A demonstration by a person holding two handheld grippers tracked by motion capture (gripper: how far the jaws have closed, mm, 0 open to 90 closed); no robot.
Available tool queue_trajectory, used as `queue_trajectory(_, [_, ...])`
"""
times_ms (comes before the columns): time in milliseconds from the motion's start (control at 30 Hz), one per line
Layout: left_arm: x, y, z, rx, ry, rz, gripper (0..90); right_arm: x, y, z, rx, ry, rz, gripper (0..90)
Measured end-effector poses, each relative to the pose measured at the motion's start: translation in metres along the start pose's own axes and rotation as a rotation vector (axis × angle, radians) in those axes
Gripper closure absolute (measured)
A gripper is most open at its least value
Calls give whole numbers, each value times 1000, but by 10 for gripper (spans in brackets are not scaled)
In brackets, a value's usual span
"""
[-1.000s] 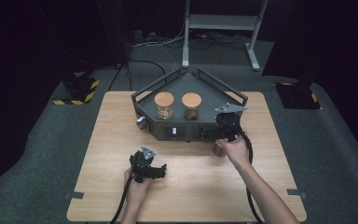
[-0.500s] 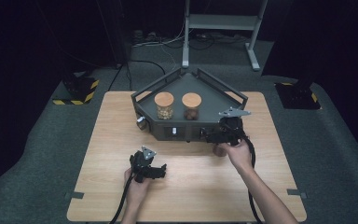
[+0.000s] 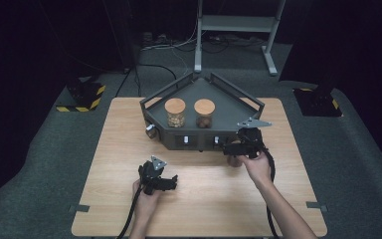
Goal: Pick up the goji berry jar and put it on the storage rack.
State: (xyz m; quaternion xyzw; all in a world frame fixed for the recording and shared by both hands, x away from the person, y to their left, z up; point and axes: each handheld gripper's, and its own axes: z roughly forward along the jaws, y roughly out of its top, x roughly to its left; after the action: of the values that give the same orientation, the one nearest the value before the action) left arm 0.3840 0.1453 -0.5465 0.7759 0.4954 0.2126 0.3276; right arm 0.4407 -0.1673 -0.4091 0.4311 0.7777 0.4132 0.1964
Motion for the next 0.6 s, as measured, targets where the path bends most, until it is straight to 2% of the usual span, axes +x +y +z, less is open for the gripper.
queue_trajectory(367, [0, 0, 0, 0, 0, 0, 30, -6, -9, 1, 7, 4, 21, 48])
queue_trajectory(600, [0, 0, 0, 1, 0, 1, 30, -8, -14, -1, 14, 4, 15, 49])
